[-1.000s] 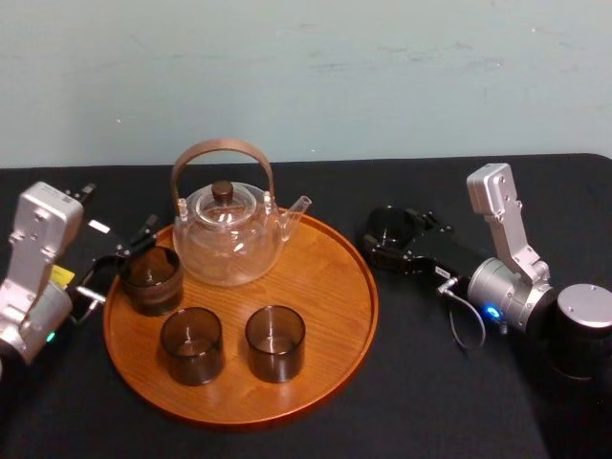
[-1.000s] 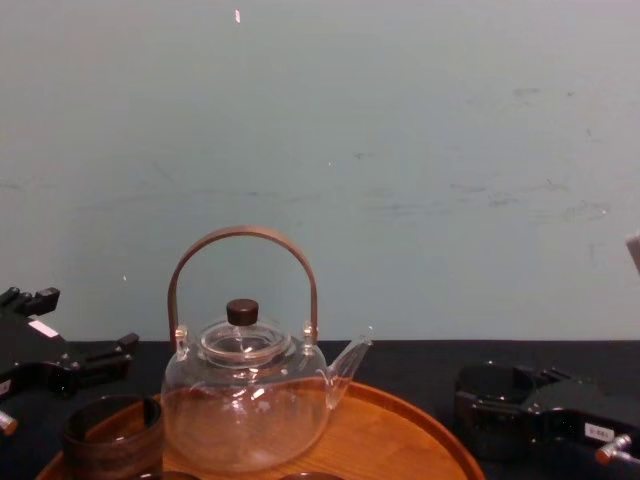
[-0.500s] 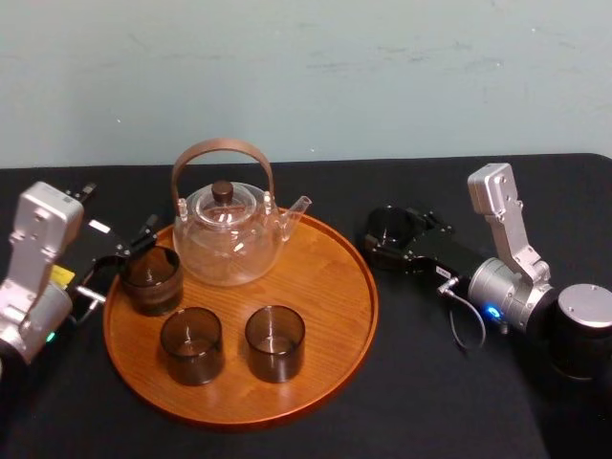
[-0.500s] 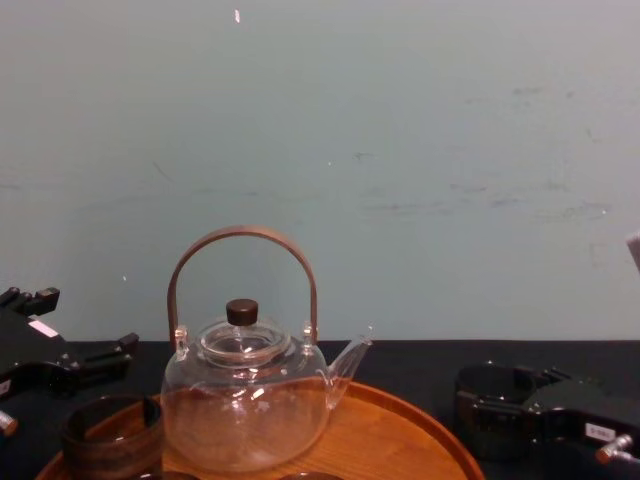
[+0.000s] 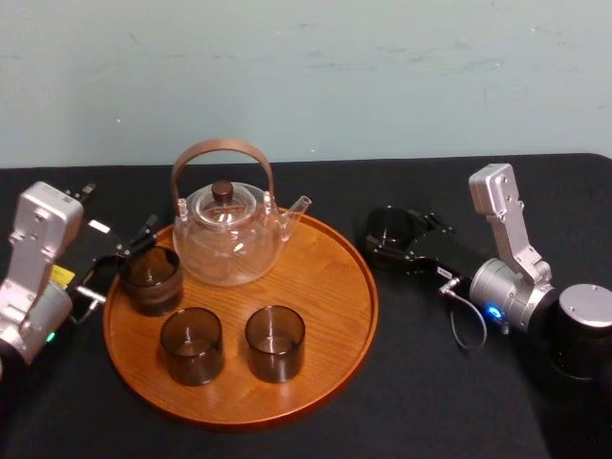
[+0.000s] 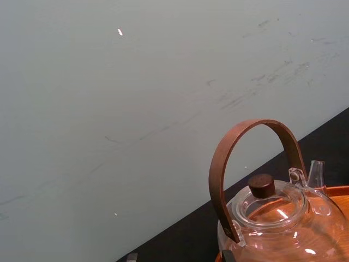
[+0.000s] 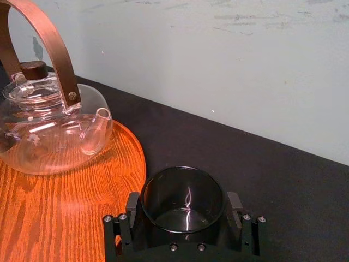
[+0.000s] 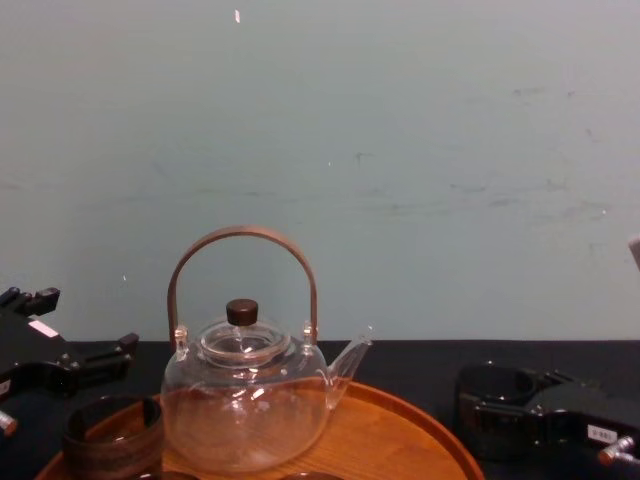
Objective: Pick up the glass from the table and place it on the tray.
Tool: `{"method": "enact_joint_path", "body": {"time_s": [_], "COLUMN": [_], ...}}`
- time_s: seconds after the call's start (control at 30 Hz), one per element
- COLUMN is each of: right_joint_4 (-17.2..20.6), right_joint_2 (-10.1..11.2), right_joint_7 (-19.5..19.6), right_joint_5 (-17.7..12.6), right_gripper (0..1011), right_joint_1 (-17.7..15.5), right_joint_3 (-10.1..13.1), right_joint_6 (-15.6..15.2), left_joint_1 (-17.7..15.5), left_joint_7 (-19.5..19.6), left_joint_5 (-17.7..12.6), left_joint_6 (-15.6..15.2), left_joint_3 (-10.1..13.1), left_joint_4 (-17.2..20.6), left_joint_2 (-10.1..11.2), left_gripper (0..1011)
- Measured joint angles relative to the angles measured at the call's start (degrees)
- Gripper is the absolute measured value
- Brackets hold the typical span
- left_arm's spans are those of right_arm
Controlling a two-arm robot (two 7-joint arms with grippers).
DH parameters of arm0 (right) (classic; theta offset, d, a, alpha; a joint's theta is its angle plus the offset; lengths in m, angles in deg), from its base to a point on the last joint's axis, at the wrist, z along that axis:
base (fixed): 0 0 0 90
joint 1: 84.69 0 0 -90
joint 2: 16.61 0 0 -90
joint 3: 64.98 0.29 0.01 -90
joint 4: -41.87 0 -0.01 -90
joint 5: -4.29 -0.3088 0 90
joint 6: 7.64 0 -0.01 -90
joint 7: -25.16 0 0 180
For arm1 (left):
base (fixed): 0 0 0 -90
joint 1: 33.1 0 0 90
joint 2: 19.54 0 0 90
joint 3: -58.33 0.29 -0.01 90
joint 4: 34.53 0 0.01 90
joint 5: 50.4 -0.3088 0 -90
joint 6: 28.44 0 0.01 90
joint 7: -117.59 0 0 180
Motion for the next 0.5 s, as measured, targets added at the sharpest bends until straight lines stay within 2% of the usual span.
{"method": "enact_joint_path", "body": {"time_s": [0.23,0.4,0.5], "right_joint_4": [-0.04,-0.02,-0.02], "right_joint_2": [-0.02,-0.02,-0.02], "right_joint_7": [0.01,-0.01,-0.02], "right_joint_5": [-0.06,-0.09,-0.11], "right_gripper": [1002,903,900], "right_joint_1": [0.01,0.00,0.00], "right_joint_3": [-0.01,-0.01,-0.01], "right_joint_6": [-0.03,-0.02,-0.02], "left_joint_1": [0.00,0.00,0.00], "left_joint_7": [0.00,0.00,0.00], "left_joint_5": [0.00,0.00,0.00], "left_joint_6": [0.00,0.00,0.00], "left_joint_3": [0.00,0.00,0.00], "left_joint_4": [0.00,0.00,0.00], "left_joint_2": [0.00,0.00,0.00], "left_gripper": [1001,1001,1001]}}
